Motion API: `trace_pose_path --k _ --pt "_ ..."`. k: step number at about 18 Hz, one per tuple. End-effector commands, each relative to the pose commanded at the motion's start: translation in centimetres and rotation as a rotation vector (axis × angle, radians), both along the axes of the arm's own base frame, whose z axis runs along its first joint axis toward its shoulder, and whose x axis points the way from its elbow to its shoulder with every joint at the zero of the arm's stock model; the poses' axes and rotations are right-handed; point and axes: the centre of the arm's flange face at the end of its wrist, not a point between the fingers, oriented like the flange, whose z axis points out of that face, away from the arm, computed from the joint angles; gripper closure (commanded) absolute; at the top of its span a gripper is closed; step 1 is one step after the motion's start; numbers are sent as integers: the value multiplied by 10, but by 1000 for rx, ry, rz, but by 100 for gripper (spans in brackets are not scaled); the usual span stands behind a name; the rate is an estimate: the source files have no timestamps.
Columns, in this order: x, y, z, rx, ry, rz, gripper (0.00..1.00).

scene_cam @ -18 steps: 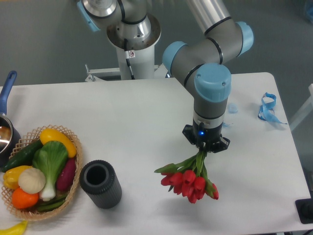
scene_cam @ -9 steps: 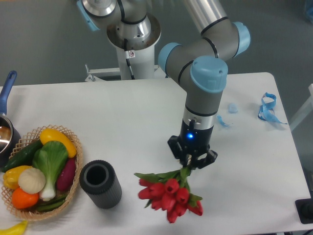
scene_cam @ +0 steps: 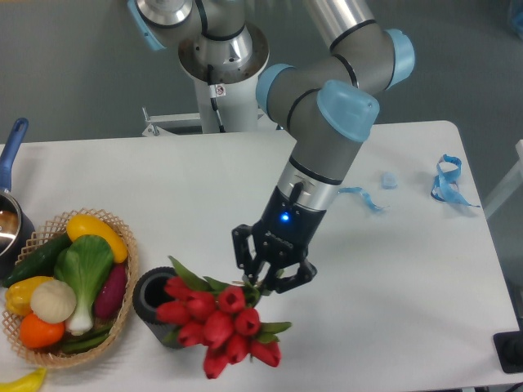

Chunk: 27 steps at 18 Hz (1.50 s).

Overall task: Insert the flowers into the vase
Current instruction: 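Carry the red tulips toward the black vase and tilt stems down, then lower the tulip stems into the black vase opening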

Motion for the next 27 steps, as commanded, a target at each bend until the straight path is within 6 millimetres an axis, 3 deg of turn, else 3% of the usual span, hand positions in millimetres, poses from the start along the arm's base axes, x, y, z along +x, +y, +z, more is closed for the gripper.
trace_pose_path --k 6,11,22,27 --pt "10 9 11 142 -74 -57 96" --pt "14 5 31 258 -129 -111 93" --pt "31 10 43 341 -178 -189 90" --pt "49 21 43 369 -218 -245 90"
